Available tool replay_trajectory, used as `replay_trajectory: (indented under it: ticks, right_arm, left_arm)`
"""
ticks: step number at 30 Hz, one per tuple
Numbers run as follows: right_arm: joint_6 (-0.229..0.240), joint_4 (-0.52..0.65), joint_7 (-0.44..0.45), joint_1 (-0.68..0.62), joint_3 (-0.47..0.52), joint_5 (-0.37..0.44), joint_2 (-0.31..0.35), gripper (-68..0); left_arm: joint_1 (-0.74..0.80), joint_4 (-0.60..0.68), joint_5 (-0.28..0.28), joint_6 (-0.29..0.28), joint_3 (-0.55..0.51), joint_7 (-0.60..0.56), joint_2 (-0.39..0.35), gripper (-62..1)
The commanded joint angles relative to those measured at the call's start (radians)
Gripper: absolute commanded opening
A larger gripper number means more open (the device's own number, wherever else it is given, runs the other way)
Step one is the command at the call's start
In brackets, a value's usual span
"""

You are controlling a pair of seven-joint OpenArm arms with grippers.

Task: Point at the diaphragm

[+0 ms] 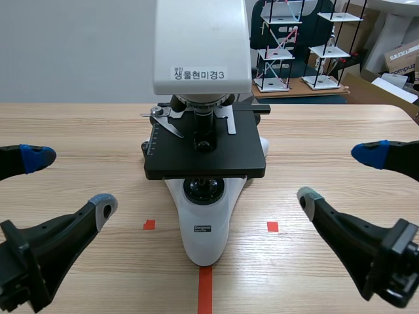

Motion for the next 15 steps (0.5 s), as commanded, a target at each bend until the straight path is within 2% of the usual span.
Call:
replay_trajectory:
  ticks: [1, 15]
  right_arm:
    - [-0.008, 0.008, 0.008, 0.001, 0.01, 0.011, 0.003, -8.4]
    - [-0.009, 0.008, 0.006, 0.001, 0.01, 0.003, 0.003, -8.4]
  left_arm:
    - [0.002, 0.021, -0.01, -0.002, -0.003, -0.013, 0.002, 1.4]
    - [0.002, 0.021, -0.01, -0.003, -0.003, -0.014, 0.002, 1.4]
